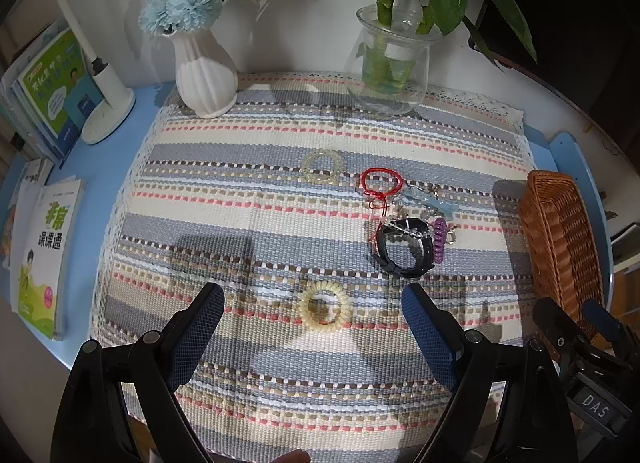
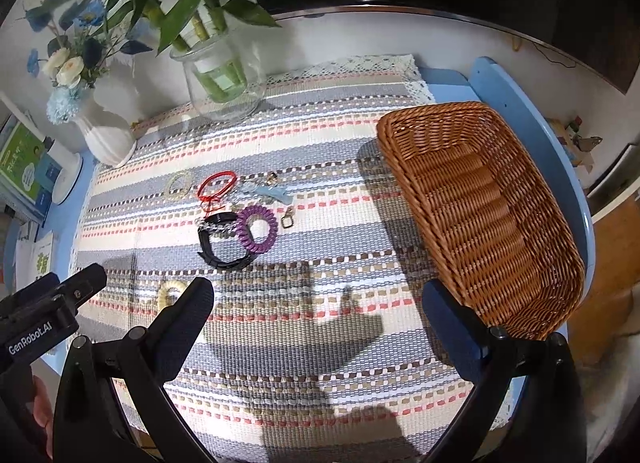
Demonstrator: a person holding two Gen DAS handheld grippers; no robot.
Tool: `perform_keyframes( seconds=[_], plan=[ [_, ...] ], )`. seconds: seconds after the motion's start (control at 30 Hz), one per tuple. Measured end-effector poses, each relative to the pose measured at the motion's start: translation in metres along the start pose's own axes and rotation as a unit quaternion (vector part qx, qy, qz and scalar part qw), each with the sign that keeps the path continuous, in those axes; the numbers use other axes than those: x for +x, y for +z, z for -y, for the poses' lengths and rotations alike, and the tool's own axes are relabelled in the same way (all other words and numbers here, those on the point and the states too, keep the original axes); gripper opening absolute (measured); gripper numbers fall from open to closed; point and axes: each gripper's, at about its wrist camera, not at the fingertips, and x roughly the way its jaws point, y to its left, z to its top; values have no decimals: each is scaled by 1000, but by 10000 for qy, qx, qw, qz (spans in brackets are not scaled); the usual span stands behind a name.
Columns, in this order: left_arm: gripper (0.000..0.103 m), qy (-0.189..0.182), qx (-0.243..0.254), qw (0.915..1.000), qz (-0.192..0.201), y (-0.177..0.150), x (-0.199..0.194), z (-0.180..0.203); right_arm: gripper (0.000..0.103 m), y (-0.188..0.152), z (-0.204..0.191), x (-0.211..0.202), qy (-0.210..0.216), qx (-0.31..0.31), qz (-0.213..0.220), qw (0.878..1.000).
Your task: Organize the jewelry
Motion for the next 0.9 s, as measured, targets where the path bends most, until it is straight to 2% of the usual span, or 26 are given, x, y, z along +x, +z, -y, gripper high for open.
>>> perform_keyframes(
  seconds=[0.33,0.43,0.6,0.67,0.77,0.83,0.9],
  plan=[
    [91,-34,-106,9999,-92,2,13,-9,103,0,-7,5,191,-38,-123,9997],
    [91,-127,-259,9995,-114,3,22,-16,103,0,-10,9,279,-65,-83,9996],
    [90,-446,-692,9966,76,10,42,-32,103,-2,-15,24,496,-190,-21,9986],
    [90,-607,-639,9961,95,17,54,-34,103,-3,-17,34,717,-244,-78,9971],
    [90,-502,-469,9971,332,31,77,-36,103,-1,-23,45,833,-370,11,9958],
    [89,-560,-310,9967,491,43,95,-37,103,2,-26,55,923,-501,100,9944],
    [83,-728,-164,9958,527,56,113,-36,95,7,-29,68,943,-586,192,9936]
  ],
)
